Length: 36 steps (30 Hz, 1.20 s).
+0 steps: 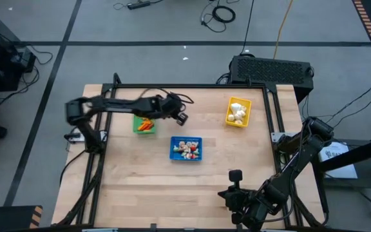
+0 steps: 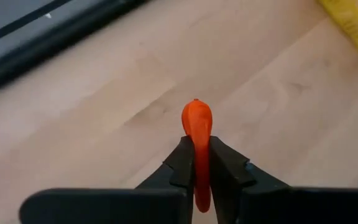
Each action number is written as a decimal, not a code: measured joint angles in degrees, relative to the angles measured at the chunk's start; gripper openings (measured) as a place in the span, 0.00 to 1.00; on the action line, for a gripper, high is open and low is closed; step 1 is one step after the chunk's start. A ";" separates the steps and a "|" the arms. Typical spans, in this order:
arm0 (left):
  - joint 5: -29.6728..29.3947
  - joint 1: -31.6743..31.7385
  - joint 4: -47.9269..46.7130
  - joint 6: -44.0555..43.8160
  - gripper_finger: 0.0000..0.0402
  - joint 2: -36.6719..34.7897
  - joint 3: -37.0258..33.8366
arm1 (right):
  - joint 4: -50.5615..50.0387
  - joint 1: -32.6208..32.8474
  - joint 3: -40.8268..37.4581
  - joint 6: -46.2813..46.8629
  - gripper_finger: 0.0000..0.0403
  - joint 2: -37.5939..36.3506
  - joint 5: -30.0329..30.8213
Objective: Sort produce into baskets
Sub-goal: Put the chili pepper into the green bin
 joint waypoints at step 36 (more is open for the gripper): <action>-6.82 -2.10 -37.04 -3.20 0.30 -15.86 -12.98 | 0.35 -3.91 0.00 -1.64 0.00 0.00 0.23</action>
